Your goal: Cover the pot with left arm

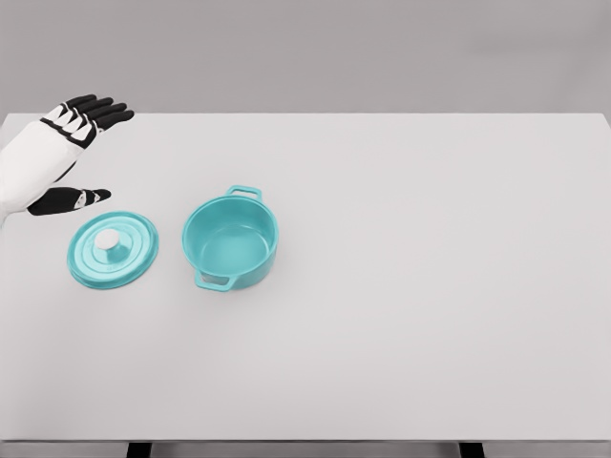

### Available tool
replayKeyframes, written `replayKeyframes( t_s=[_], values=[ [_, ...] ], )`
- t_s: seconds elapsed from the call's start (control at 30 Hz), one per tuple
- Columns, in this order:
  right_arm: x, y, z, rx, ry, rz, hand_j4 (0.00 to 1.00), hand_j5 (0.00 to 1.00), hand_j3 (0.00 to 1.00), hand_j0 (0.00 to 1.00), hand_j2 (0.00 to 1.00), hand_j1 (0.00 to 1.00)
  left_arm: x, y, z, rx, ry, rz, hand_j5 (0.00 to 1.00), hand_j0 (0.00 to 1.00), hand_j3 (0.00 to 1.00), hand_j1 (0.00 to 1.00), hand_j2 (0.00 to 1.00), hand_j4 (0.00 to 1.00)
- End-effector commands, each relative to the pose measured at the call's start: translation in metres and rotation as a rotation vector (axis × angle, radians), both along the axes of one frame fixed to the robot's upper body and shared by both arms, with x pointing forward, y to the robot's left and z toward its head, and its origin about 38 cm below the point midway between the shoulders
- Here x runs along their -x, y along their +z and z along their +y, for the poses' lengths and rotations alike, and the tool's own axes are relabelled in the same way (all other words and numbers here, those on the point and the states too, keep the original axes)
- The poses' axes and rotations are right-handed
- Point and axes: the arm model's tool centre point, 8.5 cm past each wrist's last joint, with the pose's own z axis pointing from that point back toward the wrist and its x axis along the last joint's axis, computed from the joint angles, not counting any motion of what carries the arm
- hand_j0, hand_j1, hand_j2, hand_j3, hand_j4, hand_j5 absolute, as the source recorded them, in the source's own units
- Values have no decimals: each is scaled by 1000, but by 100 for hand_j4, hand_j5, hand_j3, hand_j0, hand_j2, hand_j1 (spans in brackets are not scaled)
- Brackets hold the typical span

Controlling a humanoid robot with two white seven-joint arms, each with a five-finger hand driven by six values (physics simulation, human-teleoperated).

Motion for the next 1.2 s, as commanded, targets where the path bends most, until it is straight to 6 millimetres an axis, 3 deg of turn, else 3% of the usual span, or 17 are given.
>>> replayKeyframes(
  t_s=[0.0,0.27,0.43,0.5,0.57,0.7,0.8,1.17],
  values=[
    [0,0,0,0,0,0,100,100,100,100,100,100,0,2,2,4,2,-1,100,100,100,100,100,100],
    [0,0,0,0,0,0,100,100,100,100,100,100,2,7,7,-17,-4,2,100,100,100,100,100,100],
    [0,0,0,0,0,0,100,100,100,100,100,100,9,-3,12,-102,-66,138,100,100,100,100,100,100],
    [0,0,0,0,0,0,100,100,100,100,100,100,12,2,19,-116,-92,181,100,100,100,100,100,100],
    [0,0,0,0,0,0,100,100,100,100,100,100,14,3,23,-122,-108,224,91,91,91,91,91,91],
    [0,0,0,-1,0,1,100,100,100,100,100,100,16,7,28,-141,-110,241,88,88,88,88,88,88],
    [0,0,0,-1,0,1,100,100,100,100,100,100,17,9,32,-155,-107,246,79,79,79,79,79,79],
    [0,0,0,-1,0,1,100,100,100,100,100,100,25,-23,22,-180,-150,347,80,80,80,80,80,80]
  ],
)
